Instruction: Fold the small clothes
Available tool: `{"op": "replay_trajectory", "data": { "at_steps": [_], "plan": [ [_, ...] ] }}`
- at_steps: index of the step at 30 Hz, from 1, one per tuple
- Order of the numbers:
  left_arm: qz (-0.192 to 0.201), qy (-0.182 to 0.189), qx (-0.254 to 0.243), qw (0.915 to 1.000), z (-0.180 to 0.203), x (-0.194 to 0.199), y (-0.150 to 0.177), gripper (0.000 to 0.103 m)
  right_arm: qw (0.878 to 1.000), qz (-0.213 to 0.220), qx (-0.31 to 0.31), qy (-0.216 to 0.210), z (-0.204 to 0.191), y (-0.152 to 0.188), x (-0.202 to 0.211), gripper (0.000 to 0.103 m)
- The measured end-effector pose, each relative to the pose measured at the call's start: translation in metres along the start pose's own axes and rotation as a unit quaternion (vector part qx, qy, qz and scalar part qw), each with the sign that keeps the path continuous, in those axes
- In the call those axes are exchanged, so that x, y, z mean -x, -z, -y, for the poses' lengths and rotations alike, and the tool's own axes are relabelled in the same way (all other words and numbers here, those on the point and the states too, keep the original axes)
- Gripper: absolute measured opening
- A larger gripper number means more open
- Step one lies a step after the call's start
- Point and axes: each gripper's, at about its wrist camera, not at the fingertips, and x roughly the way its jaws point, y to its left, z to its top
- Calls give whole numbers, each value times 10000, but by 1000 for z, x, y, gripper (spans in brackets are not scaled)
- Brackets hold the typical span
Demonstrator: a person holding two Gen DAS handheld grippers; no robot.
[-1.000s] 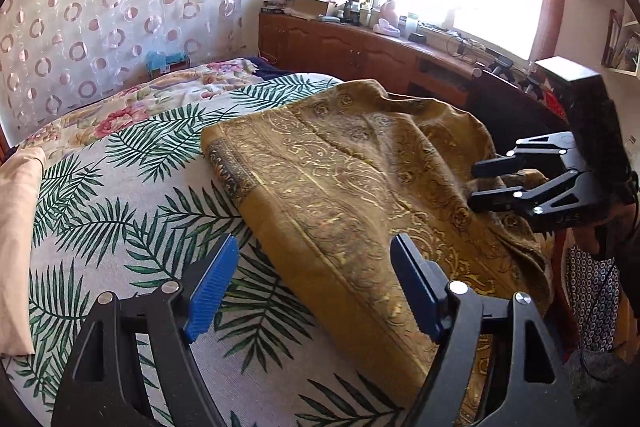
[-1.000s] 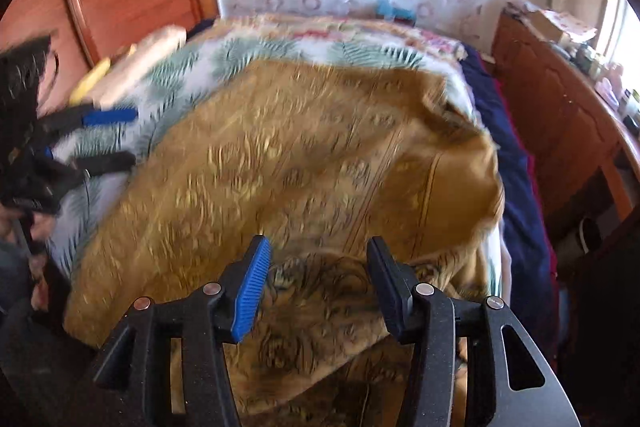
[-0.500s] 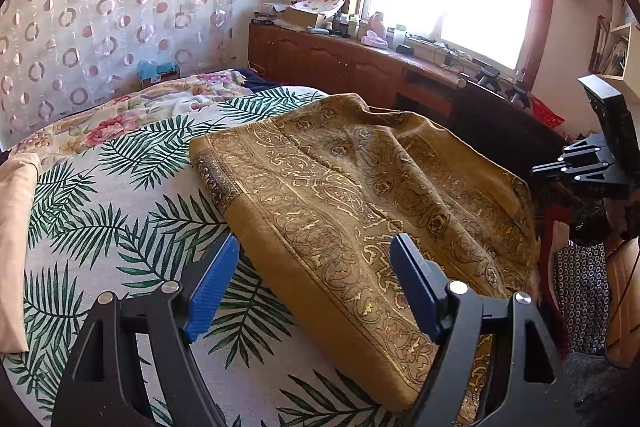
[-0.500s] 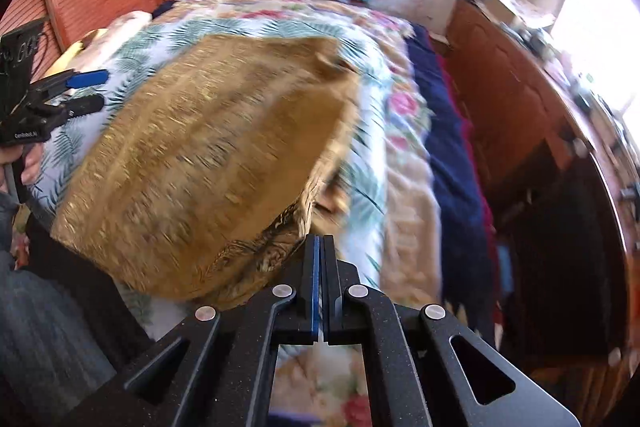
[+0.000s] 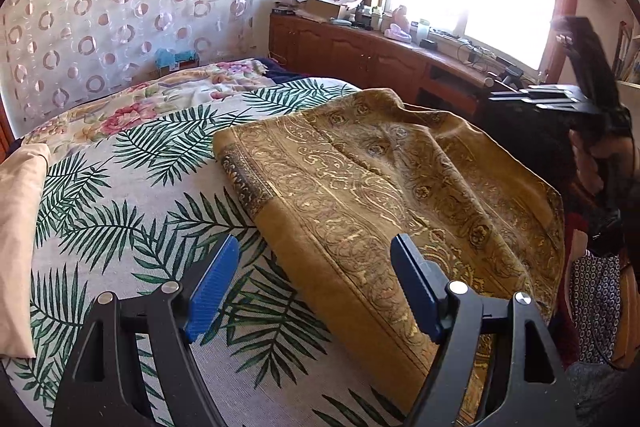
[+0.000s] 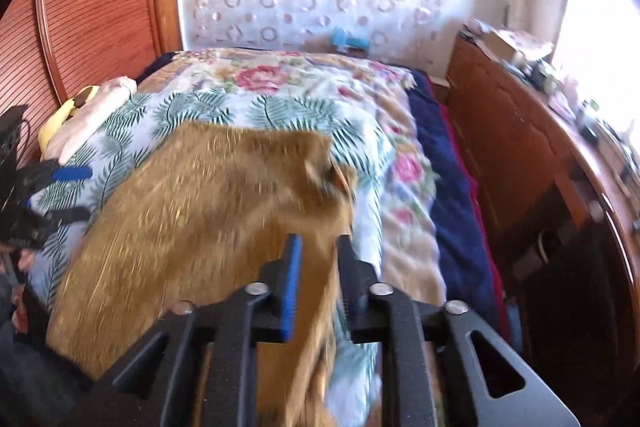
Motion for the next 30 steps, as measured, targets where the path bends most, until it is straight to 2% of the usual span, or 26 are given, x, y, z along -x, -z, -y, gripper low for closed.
{"op": "replay_trajectory", "data": {
  "at_steps": [4, 10, 13, 18, 20, 21, 22, 23, 25, 27, 30],
  "plan": [
    [-72, -97, 24, 9999, -2, -9, -6, 79, 9998, -65, 115, -114, 11, -10, -44, 26],
    [-193, -171, 83, 9996, -7, -24, -12, 79, 9979, -570, 32, -317, 36, -27, -114, 26],
    [-246, -181, 94, 9995, -8, -31, -15, 79, 9966, -638, 2, -522, 40, -38, -133, 26],
    [-354, -182, 118, 9991, -10, -41, -17, 79, 9935, -777, -23, -835, 35, -36, -153, 26],
    [-386, -176, 123, 9990, -11, -44, -17, 79, 9929, -759, -13, -910, 46, -42, -156, 26],
    [-400, -180, 132, 9989, -11, -46, -18, 79, 9925, -734, -31, -978, 46, -40, -156, 26],
    [-415, -185, 143, 9989, -12, -47, -18, 79, 9920, -709, -52, -1039, 55, -50, -145, 8],
    [-427, -185, 154, 9988, -13, -48, -18, 79, 9920, -646, -71, -1082, 57, -51, -144, 1],
    [-435, -189, 161, 9987, -15, -48, -18, 79, 9972, -192, -152, -702, 61, -52, -127, 1],
    [-444, -206, 182, 9986, -17, -49, -19, 79, 9963, 352, -649, -438, 78, -50, -106, 1],
    [-437, -261, 182, 9985, -20, -51, -21, 79, 9928, 483, -1094, -69, 98, -48, -94, 1]
  ]
}}
